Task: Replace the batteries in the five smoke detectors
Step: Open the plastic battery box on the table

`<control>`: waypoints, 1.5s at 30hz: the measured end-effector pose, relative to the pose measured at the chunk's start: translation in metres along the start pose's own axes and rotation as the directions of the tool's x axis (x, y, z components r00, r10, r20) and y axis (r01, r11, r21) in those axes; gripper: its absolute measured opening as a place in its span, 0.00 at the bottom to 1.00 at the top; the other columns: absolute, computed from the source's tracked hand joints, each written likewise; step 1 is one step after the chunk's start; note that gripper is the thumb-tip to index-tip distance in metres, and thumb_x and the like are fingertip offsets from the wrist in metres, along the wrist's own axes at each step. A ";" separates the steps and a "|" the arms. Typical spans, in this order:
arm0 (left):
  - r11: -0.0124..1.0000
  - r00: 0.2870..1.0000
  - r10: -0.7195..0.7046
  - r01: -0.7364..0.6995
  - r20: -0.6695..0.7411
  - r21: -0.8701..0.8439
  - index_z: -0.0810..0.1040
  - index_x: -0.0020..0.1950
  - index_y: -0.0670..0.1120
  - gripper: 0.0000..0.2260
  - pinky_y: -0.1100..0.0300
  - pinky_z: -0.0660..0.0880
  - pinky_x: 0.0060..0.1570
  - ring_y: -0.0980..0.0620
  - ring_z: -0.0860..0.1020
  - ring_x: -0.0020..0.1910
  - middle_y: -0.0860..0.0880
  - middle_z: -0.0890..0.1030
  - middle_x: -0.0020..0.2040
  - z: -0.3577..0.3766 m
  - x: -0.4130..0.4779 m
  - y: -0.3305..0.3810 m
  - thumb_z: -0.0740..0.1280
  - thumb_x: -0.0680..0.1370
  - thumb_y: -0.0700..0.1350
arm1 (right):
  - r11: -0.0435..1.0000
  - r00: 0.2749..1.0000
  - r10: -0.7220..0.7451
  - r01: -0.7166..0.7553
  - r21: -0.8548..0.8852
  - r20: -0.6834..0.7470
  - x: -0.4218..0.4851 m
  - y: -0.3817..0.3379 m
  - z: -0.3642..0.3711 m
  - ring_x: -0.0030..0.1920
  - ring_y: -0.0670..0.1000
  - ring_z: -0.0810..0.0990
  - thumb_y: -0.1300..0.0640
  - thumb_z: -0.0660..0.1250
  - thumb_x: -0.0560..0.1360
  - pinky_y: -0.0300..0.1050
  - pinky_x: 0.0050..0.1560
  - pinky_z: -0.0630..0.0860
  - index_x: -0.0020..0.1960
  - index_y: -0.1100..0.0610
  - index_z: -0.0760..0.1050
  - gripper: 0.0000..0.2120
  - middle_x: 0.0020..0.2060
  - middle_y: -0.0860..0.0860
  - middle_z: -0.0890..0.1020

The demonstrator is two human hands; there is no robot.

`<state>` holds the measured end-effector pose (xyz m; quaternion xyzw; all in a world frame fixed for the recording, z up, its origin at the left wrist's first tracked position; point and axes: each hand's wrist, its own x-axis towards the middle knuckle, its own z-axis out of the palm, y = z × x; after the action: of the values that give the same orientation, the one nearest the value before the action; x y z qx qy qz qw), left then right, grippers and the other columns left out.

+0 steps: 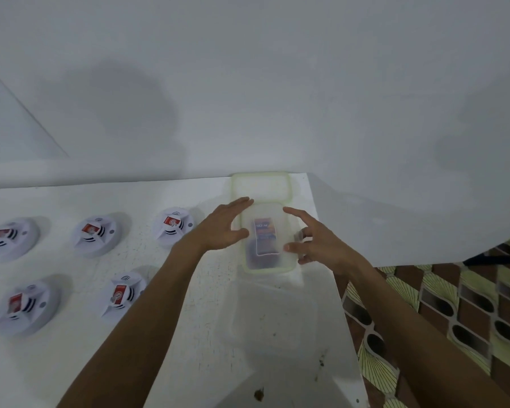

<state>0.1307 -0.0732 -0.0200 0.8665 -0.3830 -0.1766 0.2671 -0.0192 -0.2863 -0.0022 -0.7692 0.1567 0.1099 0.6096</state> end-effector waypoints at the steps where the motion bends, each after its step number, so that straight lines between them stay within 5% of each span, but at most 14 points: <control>1: 0.999 1.000 -0.006 0.007 -0.029 0.042 0.56 0.76 0.55 0.32 0.54 0.56 0.69 0.47 0.59 0.73 0.51 0.60 0.76 -0.001 -0.002 0.000 0.64 0.75 0.57 | 1.000 0.998 -0.022 0.022 -0.004 -0.057 0.001 0.001 -0.002 0.49 0.61 0.81 0.57 0.75 0.72 0.47 0.46 0.83 0.64 0.28 0.67 0.32 0.54 0.62 0.76; 5: 0.991 0.984 -0.040 0.061 -0.173 0.115 0.61 0.74 0.57 0.35 0.48 0.68 0.59 0.49 0.68 0.60 0.49 0.71 0.62 0.001 -0.017 -0.005 0.55 0.69 0.69 | 0.981 0.940 -0.087 0.024 -0.190 -0.331 0.012 0.002 -0.007 0.47 0.49 0.80 0.47 0.72 0.73 0.39 0.42 0.77 0.68 0.34 0.66 0.27 0.50 0.54 0.80; 9: 0.995 0.969 -0.083 0.069 -0.234 -0.066 0.68 0.66 0.57 0.27 0.54 0.73 0.51 0.55 0.73 0.48 0.52 0.75 0.49 0.008 -0.032 -0.007 0.58 0.72 0.69 | 0.874 0.894 -0.110 -0.122 -0.471 -0.435 0.024 0.001 -0.002 0.52 0.55 0.79 0.36 0.62 0.76 0.47 0.49 0.74 0.75 0.40 0.58 0.30 0.52 0.55 0.81; 14: 0.919 0.966 -0.202 0.129 -0.164 -0.371 0.64 0.66 0.55 0.24 0.58 0.76 0.51 0.52 0.74 0.58 0.52 0.70 0.64 0.015 -0.034 -0.003 0.69 0.74 0.56 | 0.928 0.893 -0.118 -0.057 -0.369 -0.435 0.032 -0.009 0.004 0.59 0.58 0.77 0.40 0.63 0.78 0.48 0.57 0.70 0.76 0.45 0.59 0.29 0.64 0.56 0.78; 19: 0.862 0.964 -0.242 0.163 -0.106 -0.479 0.60 0.70 0.63 0.27 0.64 0.77 0.45 0.54 0.76 0.54 0.53 0.72 0.64 0.014 -0.033 -0.005 0.68 0.75 0.54 | 0.983 0.937 -0.168 0.134 -0.128 -0.305 0.029 -0.003 -0.002 0.64 0.50 0.73 0.50 0.68 0.77 0.52 0.63 0.75 0.68 0.34 0.66 0.24 0.67 0.44 0.73; 23: 0.855 0.955 -0.271 0.180 -0.122 -0.486 0.63 0.68 0.66 0.25 0.56 0.79 0.49 0.54 0.76 0.53 0.52 0.71 0.63 0.010 -0.031 -0.009 0.69 0.75 0.53 | 0.984 0.950 -0.126 0.085 -0.154 -0.286 0.028 -0.002 -0.011 0.56 0.51 0.77 0.50 0.71 0.75 0.50 0.46 0.83 0.64 0.37 0.73 0.19 0.57 0.52 0.76; 28: 0.852 0.926 -0.320 0.189 -0.200 -0.489 0.70 0.68 0.59 0.22 0.56 0.77 0.49 0.51 0.76 0.52 0.48 0.73 0.63 -0.002 -0.027 -0.008 0.70 0.75 0.49 | 0.978 0.953 -0.098 0.039 -0.206 -0.286 0.022 -0.010 -0.020 0.42 0.52 0.80 0.53 0.72 0.74 0.37 0.32 0.77 0.61 0.45 0.77 0.16 0.50 0.56 0.77; 38: 0.856 0.907 -0.255 0.050 -0.336 -0.515 0.75 0.66 0.53 0.22 0.71 0.70 0.45 0.58 0.75 0.58 0.54 0.73 0.64 -0.063 0.001 0.013 0.73 0.73 0.45 | 0.967 0.927 -0.202 0.138 -0.214 -0.316 0.045 -0.062 -0.054 0.37 0.50 0.82 0.54 0.73 0.73 0.48 0.46 0.83 0.60 0.45 0.79 0.15 0.46 0.52 0.78; 43: 0.905 0.907 -0.273 0.129 -0.321 -0.406 0.75 0.66 0.48 0.23 0.59 0.73 0.58 0.53 0.75 0.60 0.49 0.71 0.68 -0.071 0.047 -0.002 0.74 0.72 0.45 | 0.962 0.938 -0.180 0.106 -0.250 -0.297 0.088 -0.074 -0.067 0.33 0.50 0.81 0.55 0.72 0.74 0.49 0.50 0.81 0.61 0.49 0.78 0.16 0.49 0.52 0.77; 45: 0.921 0.909 -0.276 0.159 -0.312 -0.355 0.75 0.67 0.48 0.23 0.62 0.70 0.57 0.53 0.75 0.60 0.49 0.70 0.68 -0.067 0.063 -0.013 0.74 0.72 0.46 | 0.957 0.943 -0.162 0.079 -0.278 -0.289 0.106 -0.072 -0.069 0.34 0.49 0.80 0.56 0.72 0.74 0.46 0.47 0.80 0.62 0.49 0.78 0.17 0.53 0.53 0.76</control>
<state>0.2132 -0.0918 0.0191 0.8663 -0.1941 -0.1059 0.4478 0.1042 -0.3498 0.0404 -0.8591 0.1865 -0.0299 0.4757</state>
